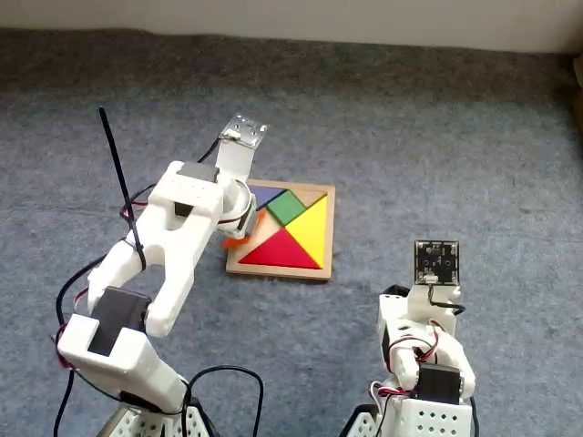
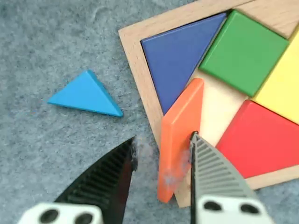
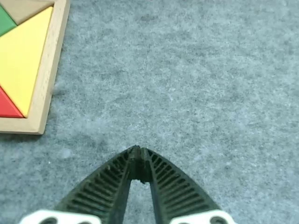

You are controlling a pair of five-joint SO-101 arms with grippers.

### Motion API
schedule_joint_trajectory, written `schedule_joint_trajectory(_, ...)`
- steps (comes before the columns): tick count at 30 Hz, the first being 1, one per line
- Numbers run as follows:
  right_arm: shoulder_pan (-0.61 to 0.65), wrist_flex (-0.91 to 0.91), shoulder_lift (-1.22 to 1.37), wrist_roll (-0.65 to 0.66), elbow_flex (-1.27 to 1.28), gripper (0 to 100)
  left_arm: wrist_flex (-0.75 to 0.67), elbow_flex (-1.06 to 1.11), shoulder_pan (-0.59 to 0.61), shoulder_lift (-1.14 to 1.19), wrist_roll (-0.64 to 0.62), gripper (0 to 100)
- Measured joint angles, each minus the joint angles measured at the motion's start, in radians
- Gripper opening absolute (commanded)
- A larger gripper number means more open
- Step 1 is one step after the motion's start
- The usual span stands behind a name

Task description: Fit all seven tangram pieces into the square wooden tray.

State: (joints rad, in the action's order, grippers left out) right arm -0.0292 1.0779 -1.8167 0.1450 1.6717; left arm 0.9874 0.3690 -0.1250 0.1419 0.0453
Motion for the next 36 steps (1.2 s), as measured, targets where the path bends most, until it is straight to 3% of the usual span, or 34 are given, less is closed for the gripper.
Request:
schedule_joint_trajectory(23,0.0,0.0,0.0,0.0,0.0,1.1,0.061,0.0,-0.106,-0.048,-0.092,19)
schedule_joint_trajectory(36,0.0,0.0,0.0,0.0,0.0,1.1,0.06,-0.002,-0.107,0.005,-0.249,19)
